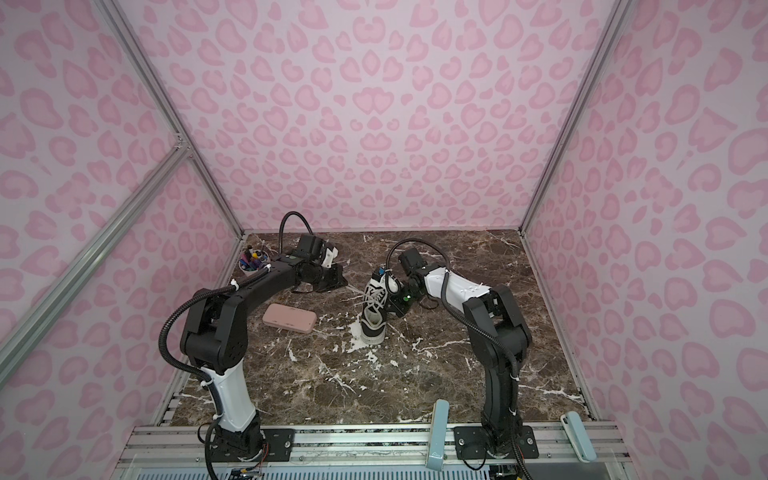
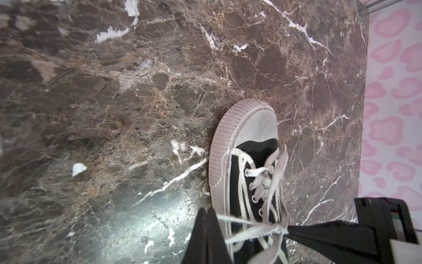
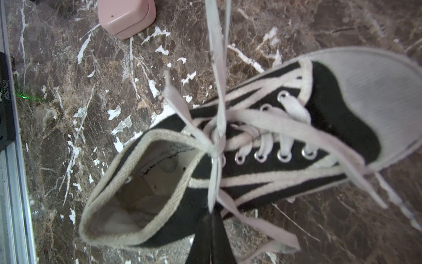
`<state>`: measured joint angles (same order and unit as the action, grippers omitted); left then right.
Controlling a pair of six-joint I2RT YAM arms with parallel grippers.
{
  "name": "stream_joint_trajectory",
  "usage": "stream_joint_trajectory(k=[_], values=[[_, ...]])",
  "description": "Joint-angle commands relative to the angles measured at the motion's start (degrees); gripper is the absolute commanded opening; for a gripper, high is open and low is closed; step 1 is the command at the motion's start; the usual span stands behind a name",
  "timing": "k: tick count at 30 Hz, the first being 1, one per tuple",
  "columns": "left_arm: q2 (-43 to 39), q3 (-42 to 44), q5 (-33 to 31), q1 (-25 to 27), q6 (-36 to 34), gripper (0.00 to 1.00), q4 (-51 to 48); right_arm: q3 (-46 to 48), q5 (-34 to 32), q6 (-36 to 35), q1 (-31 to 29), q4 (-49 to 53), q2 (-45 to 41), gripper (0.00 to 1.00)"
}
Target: Tie the shoes
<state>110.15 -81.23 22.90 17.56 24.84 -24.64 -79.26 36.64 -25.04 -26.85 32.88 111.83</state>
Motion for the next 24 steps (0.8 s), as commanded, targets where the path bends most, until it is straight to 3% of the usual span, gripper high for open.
stream_joint_trajectory(k=[1, 2, 4, 6, 13, 18, 24], values=[[0.63, -0.57, 2.08, -0.04, -0.93, 0.04, 2.78, 0.12, 1.20, 0.35, 0.03, 2.41, 0.49, 0.00], [0.84, -0.76, 2.92, 0.25, -1.09, 0.04, 2.41, 0.23, 2.17, 0.98, 0.09, 1.62, 0.25, 0.02], [1.03, -1.03, 3.99, 0.78, -1.92, 0.04, 1.44, 0.29, 3.01, 3.30, 0.37, 0.08, -0.10, 0.17], [0.56, -0.24, 4.56, 0.97, -2.08, 0.04, 1.48, 0.70, 3.96, 5.39, 1.07, -1.47, -0.67, 0.22], [-0.28, 1.22, 5.27, 0.92, -1.80, 0.04, 1.92, 2.14, 3.98, 14.87, 2.84, -7.61, -2.92, 0.32], [-0.37, 1.16, 5.32, 0.90, -1.80, 0.04, 2.36, -1.11, -3.65, 33.41, 2.95, -11.18, -1.19, 0.35], [-0.77, 1.20, 5.15, 0.79, -1.96, 0.04, 2.20, -7.17, -5.88, 53.82, 2.18, -10.11, 3.44, 0.34]])
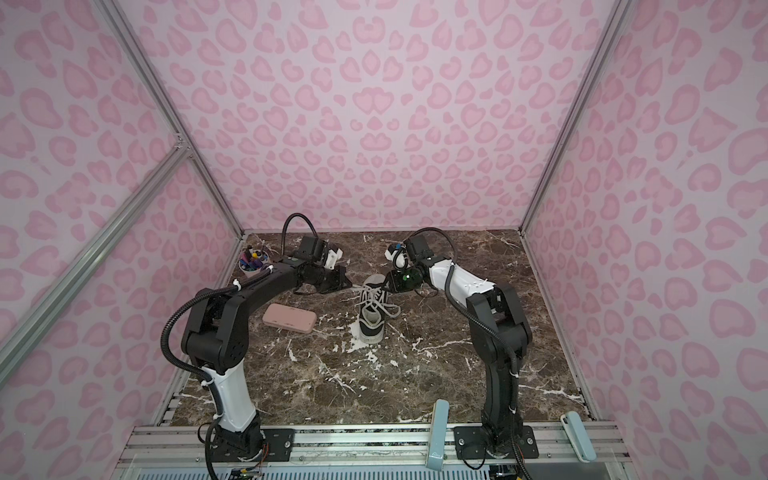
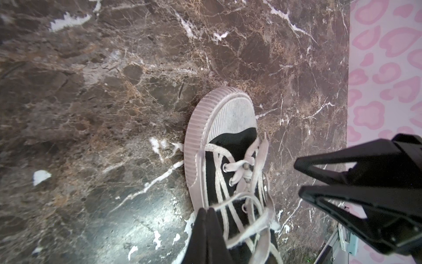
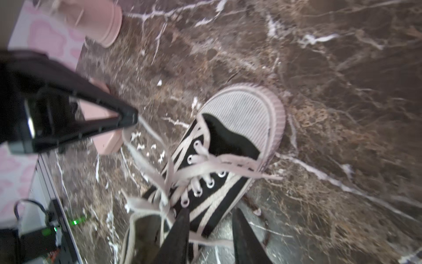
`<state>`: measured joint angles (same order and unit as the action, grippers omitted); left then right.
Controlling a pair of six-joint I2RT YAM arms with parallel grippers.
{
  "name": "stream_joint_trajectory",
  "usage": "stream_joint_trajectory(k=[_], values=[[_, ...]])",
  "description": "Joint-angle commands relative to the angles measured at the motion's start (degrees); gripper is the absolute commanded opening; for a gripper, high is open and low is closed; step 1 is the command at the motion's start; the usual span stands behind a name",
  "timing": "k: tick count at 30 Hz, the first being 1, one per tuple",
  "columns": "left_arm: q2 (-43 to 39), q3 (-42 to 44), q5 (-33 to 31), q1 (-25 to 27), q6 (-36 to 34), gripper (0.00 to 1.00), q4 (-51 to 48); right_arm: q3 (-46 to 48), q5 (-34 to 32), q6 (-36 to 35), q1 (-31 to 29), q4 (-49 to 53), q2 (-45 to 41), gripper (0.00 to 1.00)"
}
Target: Tie the shoes
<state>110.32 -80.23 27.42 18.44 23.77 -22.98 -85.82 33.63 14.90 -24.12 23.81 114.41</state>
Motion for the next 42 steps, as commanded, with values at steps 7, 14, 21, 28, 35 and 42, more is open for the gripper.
stream_joint_trajectory(k=[7, 14, 21, 28, 35, 42], values=[[-1.53, 0.67, 0.53, -0.42, -1.53, 0.04, 0.12, 2.16, -3.52, 27.40, -1.27, -7.28, 1.72, 0.34], [-1.95, 0.93, 0.62, -0.41, -1.84, 0.04, 0.13, 1.23, -4.48, 28.59, -2.16, -7.45, 3.42, 0.35], [-2.39, 1.37, 0.57, -0.37, -2.15, 0.04, 0.13, -0.99, -4.54, 28.54, -2.34, -7.66, 4.89, 0.34], [-3.26, 2.40, 0.58, -0.34, -2.30, 0.04, 0.48, -2.81, -4.62, 28.35, -2.81, -7.02, 6.47, 0.29], [-3.71, 2.72, 0.32, -0.40, -2.50, 0.04, 0.41, -4.79, -6.01, 27.11, -3.60, -2.62, 7.65, 0.33], [-3.80, 2.53, -0.26, 0.07, -3.19, 0.04, -0.31, -13.32, -15.56, 20.89, -6.17, 10.77, 11.45, 0.31]])
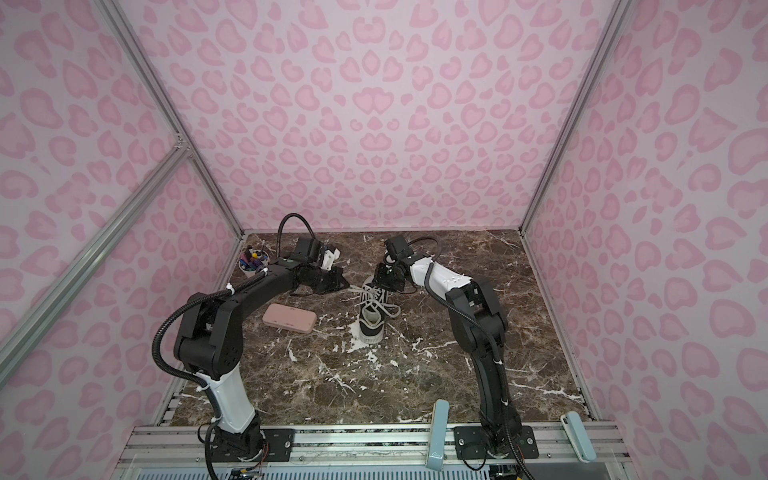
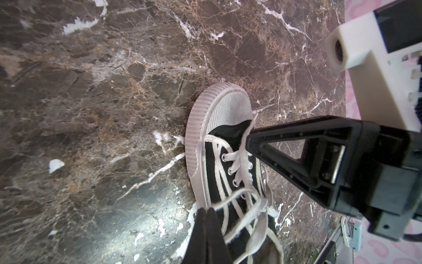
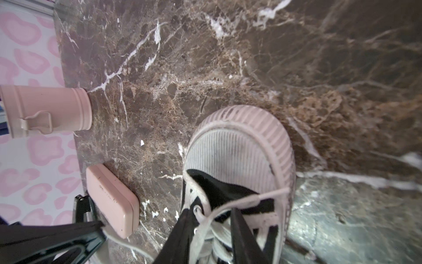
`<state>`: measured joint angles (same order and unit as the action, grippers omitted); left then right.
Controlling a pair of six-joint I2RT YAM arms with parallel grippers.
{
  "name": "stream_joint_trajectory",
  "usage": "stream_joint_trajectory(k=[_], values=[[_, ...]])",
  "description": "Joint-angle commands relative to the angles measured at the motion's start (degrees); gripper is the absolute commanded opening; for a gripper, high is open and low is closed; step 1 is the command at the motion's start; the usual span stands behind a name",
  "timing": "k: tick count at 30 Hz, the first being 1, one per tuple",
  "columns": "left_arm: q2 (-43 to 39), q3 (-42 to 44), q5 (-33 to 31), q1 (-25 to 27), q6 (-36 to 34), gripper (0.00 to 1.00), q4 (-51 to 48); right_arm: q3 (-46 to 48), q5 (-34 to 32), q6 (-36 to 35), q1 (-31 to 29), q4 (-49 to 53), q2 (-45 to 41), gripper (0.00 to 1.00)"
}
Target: Tie the shoes
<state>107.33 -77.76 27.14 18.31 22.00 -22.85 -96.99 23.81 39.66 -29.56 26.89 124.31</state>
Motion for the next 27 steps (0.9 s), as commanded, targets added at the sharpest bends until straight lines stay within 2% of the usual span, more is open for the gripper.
stream_joint_trajectory(k=[1, 5, 10, 17, 27], values=[[-0.72, 0.13, 0.02, 0.24, -1.43, 0.04, -0.44, -3.06, -6.48, -4.45, -1.12, 8.76, 2.08, 0.30], [-0.80, 0.32, -0.28, 0.49, -1.52, 0.04, -0.32, -5.51, -8.94, -5.68, -1.72, 11.86, 3.39, 0.28], [-0.98, 0.32, -0.66, 0.55, -1.78, 0.04, -0.43, -6.78, -9.98, -6.60, -2.04, 12.50, 2.88, 0.14], [-0.98, 0.32, -1.25, 0.45, -2.21, 0.04, -0.97, -5.52, -8.68, -5.80, -1.49, 10.13, 0.95, 0.02], [-1.80, 0.25, -2.50, -0.13, -3.59, 0.04, -2.80, 0.83, -8.02, -4.79, 0.01, 6.45, -3.92, 0.00]])
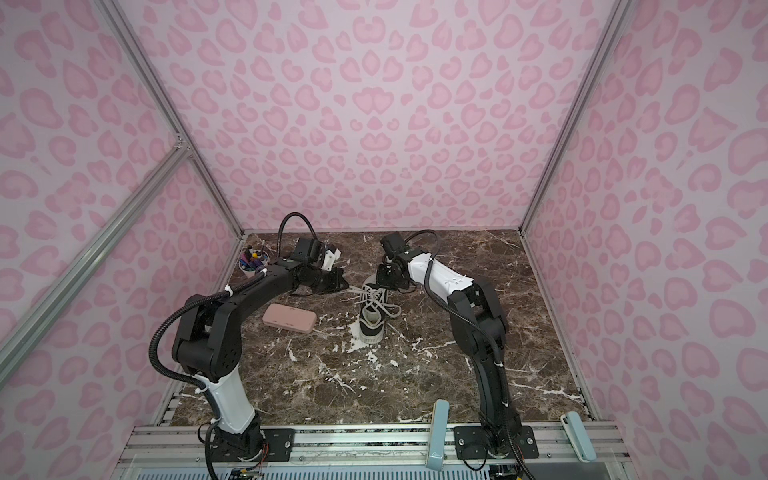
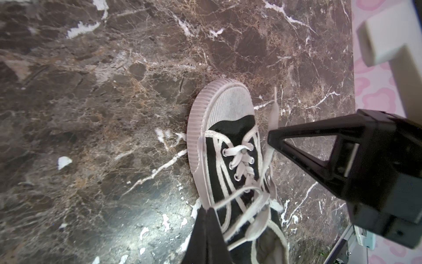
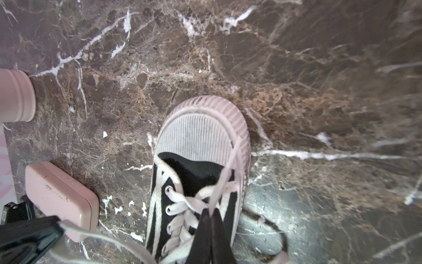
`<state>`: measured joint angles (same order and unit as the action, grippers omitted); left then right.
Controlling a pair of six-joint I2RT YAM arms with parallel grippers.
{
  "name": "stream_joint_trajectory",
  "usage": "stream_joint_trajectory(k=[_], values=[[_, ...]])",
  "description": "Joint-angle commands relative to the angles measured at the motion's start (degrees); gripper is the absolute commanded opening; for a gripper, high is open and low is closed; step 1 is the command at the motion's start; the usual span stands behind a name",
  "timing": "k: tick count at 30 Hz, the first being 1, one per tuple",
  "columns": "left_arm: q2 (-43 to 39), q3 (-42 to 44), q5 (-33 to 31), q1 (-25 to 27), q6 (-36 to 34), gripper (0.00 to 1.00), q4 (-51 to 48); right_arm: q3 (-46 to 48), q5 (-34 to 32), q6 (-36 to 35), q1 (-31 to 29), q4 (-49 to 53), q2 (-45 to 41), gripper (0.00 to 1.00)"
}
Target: Tie the shoes
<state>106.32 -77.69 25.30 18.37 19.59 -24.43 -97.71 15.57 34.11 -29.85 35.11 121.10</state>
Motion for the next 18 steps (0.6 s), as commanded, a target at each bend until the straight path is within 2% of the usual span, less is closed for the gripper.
stream_joint_trajectory(k=[1, 18], values=[[-0.77, 0.11, -0.73, -0.34, -1.33, 0.04, -1.43, 2.22, 0.17, 0.85, 0.48, -2.04, -1.16, 0.00], [0.46, -0.92, -2.09, -0.31, -3.34, 0.04, -4.14, 10.95, -5.82, 0.96, 1.92, -3.82, -7.26, 0.00]])
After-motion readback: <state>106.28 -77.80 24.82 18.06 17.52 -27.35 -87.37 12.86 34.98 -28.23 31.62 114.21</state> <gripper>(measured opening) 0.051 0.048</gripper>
